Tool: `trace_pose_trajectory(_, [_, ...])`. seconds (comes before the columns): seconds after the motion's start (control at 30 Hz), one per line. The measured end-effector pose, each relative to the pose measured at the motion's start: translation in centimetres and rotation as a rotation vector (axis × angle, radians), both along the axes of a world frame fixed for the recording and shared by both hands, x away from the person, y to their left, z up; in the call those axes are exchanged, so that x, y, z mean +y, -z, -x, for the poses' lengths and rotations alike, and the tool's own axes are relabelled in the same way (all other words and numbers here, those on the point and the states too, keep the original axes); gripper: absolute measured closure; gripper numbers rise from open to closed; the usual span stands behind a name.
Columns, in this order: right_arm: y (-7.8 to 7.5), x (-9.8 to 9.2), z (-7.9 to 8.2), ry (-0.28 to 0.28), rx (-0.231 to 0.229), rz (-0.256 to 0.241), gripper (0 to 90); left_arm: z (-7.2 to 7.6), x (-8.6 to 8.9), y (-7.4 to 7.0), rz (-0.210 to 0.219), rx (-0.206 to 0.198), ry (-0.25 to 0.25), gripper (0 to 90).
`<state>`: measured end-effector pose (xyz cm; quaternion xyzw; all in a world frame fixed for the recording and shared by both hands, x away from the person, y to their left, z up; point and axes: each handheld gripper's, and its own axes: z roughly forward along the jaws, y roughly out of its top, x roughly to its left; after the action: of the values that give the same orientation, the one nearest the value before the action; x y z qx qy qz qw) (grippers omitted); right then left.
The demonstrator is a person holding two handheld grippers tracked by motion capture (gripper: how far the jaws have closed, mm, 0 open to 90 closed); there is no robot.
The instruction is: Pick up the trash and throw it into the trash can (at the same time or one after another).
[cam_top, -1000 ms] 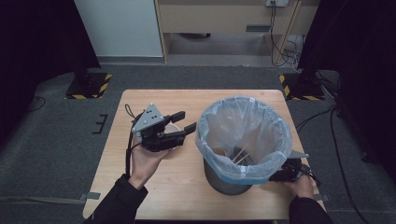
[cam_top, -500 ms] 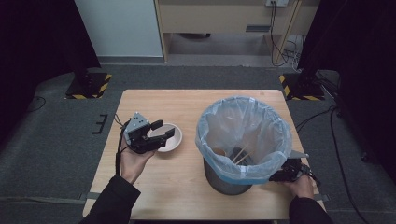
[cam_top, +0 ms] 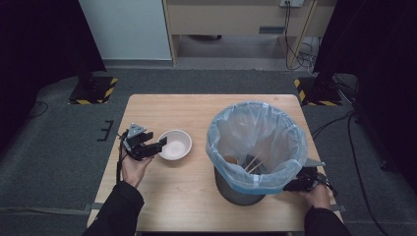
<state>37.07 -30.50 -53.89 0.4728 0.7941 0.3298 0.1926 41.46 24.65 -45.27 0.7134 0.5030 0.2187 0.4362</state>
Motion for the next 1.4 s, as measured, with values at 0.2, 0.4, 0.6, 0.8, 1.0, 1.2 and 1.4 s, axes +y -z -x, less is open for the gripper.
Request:
trace_pose_trajectory(0.2, [0.0,0.0,0.0,0.0,0.0,-0.001,0.4,-1.1,0.4,1.7,-0.043,0.047,-0.036,33.5])
trace_pose_trajectory(0.4, [0.0,0.1,0.0,0.0,0.001,-0.001,0.4,-2.0,0.9,3.2,-0.053,0.096,-0.067,34.1])
trace_pose_trajectory(0.6, [0.0,0.1,0.0,0.001,0.001,-0.001,0.3,-2.8,1.0,4.4,-0.038,0.153,-0.089,36.8])
trace_pose_trajectory(0.8, [0.0,0.1,0.0,0.0,0.001,-0.001,0.4,-2.9,1.0,4.8,-0.054,0.195,-0.08,43.6])
trace_pose_trajectory(1.0, [0.0,0.1,0.0,-0.002,0.0,0.001,0.4,-3.0,0.9,5.1,-0.044,0.242,-0.065,57.9])
trace_pose_trajectory(1.2, [0.0,0.1,-0.1,-0.002,-0.002,0.0,0.4,-2.9,1.0,4.9,-0.009,0.267,-0.058,74.0])
trace_pose_trajectory(1.4, [0.0,0.1,0.0,-0.002,-0.003,0.001,0.4,-2.6,1.3,3.9,0.029,0.242,-0.055,80.7])
